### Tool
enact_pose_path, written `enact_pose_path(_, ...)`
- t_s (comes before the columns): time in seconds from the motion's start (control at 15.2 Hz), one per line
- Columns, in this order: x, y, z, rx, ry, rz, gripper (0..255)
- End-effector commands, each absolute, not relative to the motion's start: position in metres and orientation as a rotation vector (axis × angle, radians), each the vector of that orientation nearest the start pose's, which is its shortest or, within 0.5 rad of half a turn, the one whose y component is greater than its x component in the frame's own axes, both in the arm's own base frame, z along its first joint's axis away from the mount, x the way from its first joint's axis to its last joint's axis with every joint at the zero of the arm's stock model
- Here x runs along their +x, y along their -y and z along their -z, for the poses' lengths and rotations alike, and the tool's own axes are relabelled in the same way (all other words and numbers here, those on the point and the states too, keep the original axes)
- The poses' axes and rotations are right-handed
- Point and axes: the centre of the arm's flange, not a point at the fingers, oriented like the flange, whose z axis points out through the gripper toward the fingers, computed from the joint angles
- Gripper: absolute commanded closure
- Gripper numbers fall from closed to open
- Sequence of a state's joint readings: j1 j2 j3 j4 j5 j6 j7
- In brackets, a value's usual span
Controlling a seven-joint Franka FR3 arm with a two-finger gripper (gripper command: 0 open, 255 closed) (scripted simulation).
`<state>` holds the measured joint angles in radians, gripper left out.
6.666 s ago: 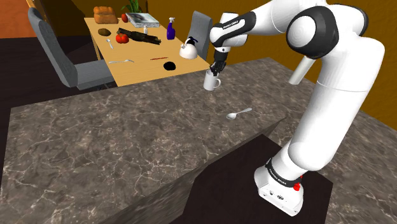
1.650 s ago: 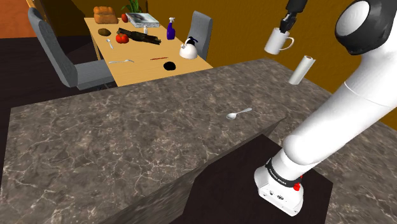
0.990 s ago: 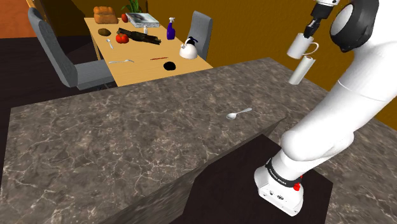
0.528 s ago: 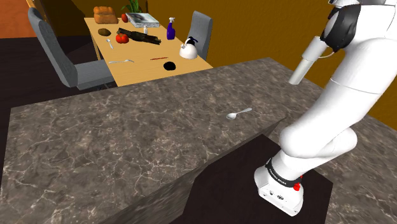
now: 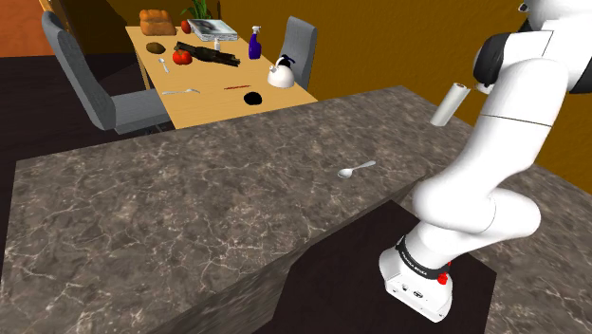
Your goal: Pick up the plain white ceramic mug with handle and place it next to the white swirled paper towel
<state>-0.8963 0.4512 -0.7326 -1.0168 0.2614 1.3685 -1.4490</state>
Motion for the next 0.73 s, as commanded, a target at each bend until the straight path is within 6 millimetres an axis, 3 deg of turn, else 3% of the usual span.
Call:
enact_pose_path(0.0, 0.104, 0.648, -0.635, -3.137, -0.113, -0.062, 255)
enact_pose_path(0.66, 0.104, 0.648, -0.582, -3.137, -0.113, -0.062, 255)
